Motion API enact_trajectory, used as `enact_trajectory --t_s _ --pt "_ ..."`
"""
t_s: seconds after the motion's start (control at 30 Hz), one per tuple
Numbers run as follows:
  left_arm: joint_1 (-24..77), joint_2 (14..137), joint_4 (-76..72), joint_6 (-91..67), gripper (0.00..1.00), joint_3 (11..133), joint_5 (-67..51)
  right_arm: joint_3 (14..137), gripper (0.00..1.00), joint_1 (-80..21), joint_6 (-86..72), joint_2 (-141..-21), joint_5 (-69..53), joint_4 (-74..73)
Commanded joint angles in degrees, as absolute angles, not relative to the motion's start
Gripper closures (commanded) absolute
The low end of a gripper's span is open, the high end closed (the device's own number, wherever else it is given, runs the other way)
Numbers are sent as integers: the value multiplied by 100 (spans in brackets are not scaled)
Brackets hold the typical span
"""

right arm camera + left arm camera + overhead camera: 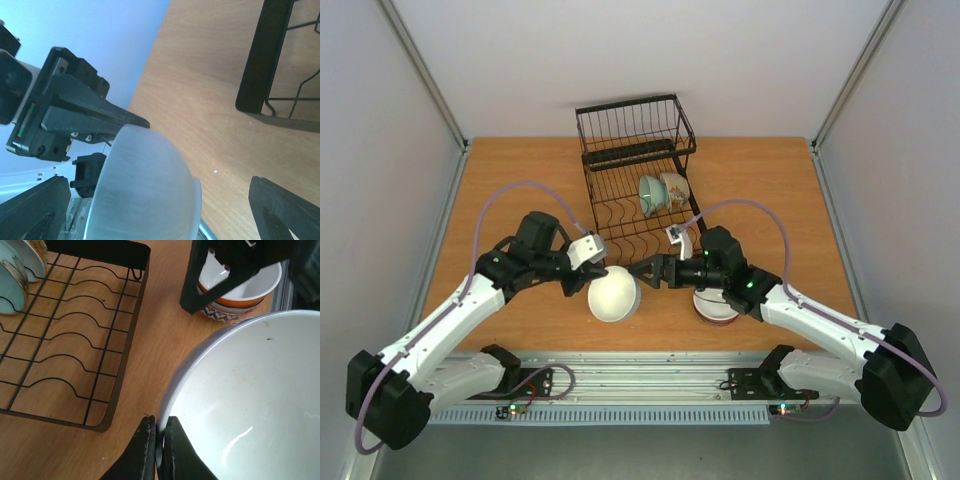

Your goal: Load the bowls into the dish rack

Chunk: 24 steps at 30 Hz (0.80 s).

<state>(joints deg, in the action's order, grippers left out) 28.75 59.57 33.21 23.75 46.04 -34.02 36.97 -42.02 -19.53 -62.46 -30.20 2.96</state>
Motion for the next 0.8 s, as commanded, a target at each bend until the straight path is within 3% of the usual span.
enact_trajectory --t_s 0.0,0.6,0.77 --pt "2797 5755 2812 2225 100 4615 -3488 3577 1 -4319 -2203 -6299 -3179 660" --pt "2760 5697 2787 2264 99 4585 -3276 3273 1 -4908 -2651 -6837 -3318 1639" --pt "2761 5695 2757 2267 99 4540 -3243 3251 7 -4946 -2599 -6841 -3299 1667"
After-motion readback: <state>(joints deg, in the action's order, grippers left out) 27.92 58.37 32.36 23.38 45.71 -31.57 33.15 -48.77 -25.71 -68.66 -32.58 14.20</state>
